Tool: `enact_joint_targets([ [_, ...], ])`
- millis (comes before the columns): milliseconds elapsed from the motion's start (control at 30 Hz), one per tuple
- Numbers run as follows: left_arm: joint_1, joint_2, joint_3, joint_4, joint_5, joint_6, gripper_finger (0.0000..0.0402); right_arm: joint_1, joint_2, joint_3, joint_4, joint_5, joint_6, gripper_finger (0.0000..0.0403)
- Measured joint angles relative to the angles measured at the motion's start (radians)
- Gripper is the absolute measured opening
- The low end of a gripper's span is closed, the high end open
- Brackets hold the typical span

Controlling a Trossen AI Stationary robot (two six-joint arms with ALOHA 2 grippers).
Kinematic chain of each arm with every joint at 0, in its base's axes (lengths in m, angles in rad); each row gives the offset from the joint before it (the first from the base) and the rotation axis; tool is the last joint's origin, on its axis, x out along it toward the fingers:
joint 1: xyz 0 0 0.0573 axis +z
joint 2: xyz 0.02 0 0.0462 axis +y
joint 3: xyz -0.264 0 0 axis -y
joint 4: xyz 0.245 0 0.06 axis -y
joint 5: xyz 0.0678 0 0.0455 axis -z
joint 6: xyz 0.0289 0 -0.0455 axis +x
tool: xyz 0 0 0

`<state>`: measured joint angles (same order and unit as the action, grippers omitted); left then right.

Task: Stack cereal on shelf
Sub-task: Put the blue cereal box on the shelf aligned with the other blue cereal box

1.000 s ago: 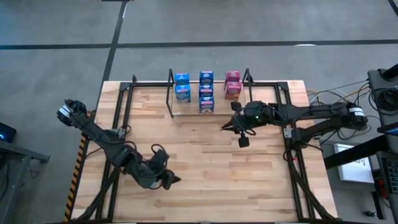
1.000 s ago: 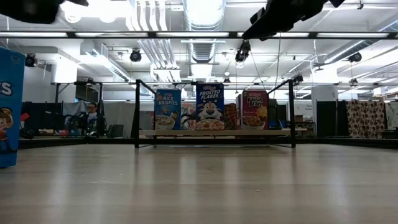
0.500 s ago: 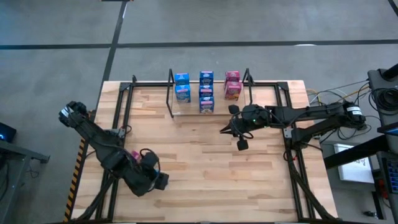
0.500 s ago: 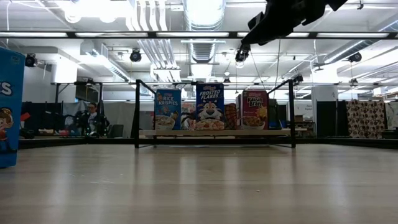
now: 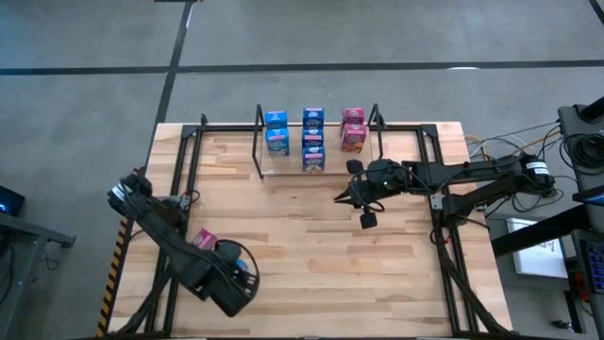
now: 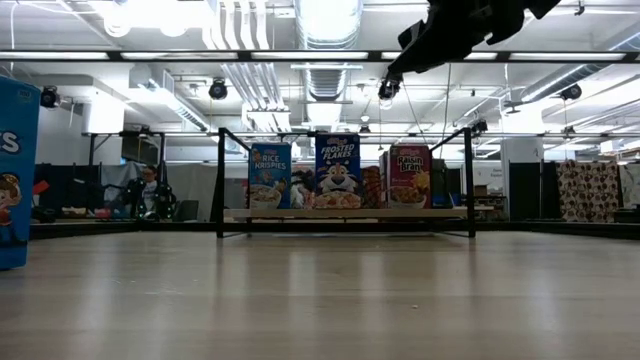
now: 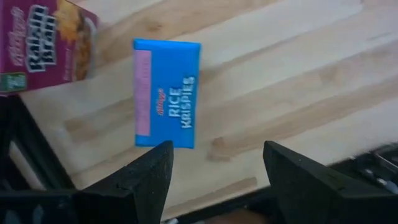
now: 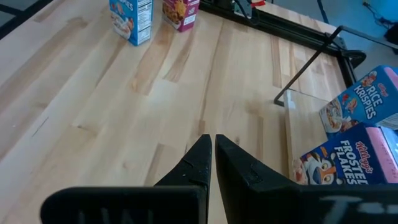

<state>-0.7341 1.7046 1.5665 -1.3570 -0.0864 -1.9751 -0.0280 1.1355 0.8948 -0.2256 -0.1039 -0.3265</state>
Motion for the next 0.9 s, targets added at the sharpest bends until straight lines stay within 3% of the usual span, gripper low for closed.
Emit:
enact_joint_targets([
  [367,0.003,0.056,0.002,-0.128,-0.008,0.057,0.0233,0.0,0.0,0.0,0.0,0.0,-0.015,0.0013],
  [900,0.004,0.051,-0.034,-0.102,-0.072,0.063,0.0246,0.0,0.0,0.0,0.009,0.0,-0.015,0.0013],
])
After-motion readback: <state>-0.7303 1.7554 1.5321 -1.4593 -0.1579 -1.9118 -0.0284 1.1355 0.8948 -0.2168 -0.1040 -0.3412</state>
